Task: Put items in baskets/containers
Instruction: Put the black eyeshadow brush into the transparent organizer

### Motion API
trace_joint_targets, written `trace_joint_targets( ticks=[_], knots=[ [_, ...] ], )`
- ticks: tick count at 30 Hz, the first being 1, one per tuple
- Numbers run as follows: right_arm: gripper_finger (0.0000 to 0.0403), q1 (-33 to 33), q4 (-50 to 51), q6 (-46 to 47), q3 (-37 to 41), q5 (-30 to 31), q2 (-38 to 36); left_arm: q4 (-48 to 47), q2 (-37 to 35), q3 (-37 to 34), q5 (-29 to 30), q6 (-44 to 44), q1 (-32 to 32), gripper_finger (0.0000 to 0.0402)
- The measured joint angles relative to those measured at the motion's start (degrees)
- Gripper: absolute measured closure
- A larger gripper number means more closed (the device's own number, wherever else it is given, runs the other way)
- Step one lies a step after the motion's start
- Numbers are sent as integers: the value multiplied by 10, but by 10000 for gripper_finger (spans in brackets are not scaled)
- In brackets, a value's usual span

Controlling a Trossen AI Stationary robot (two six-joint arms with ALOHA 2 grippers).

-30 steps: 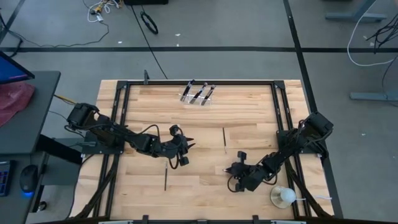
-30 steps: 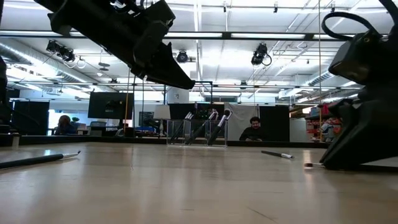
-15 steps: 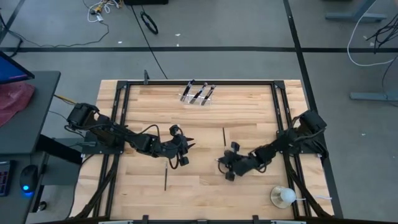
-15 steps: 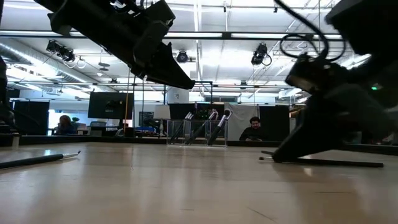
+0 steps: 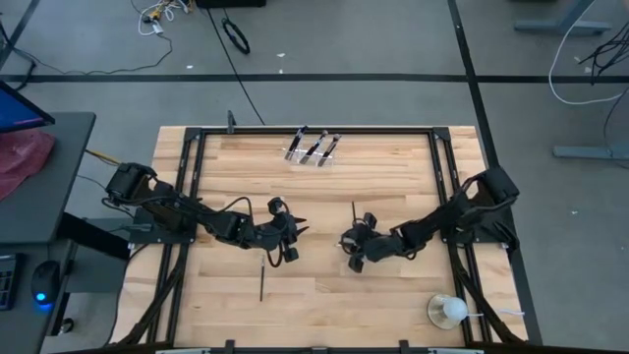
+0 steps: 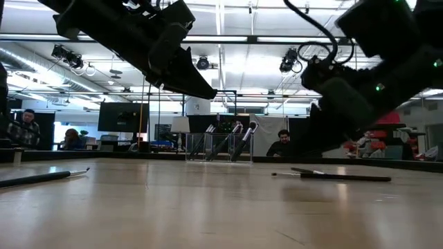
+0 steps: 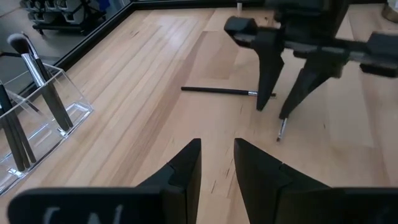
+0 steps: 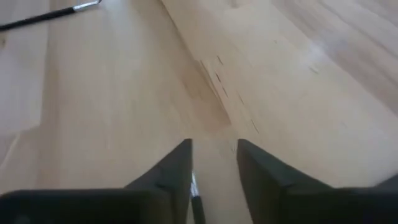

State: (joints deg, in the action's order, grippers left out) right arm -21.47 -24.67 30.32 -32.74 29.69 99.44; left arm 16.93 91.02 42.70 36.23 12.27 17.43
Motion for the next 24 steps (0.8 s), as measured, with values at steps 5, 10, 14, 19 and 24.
trace_joint_targets(
  ticks=[5, 10, 14, 19, 24],
  knots=[
    [228, -12, 68, -8, -1, -4, -32, 0, 0, 0, 0, 0, 0, 301],
    [214, -37, 74, -14, 21, -12, -30, 0, 0, 0, 0, 0, 0, 301],
    [225, -39, 41, -13, 48, -40, -28, 0, 0, 0, 0, 0, 0, 301],
    [261, -39, -7, -36, 72, -39, -10, 0, 0, 0, 0, 0, 0, 301],
    [306, -39, -28, -49, 72, -29, 20, 0, 0, 0, 0, 0, 0, 301]
  ],
)
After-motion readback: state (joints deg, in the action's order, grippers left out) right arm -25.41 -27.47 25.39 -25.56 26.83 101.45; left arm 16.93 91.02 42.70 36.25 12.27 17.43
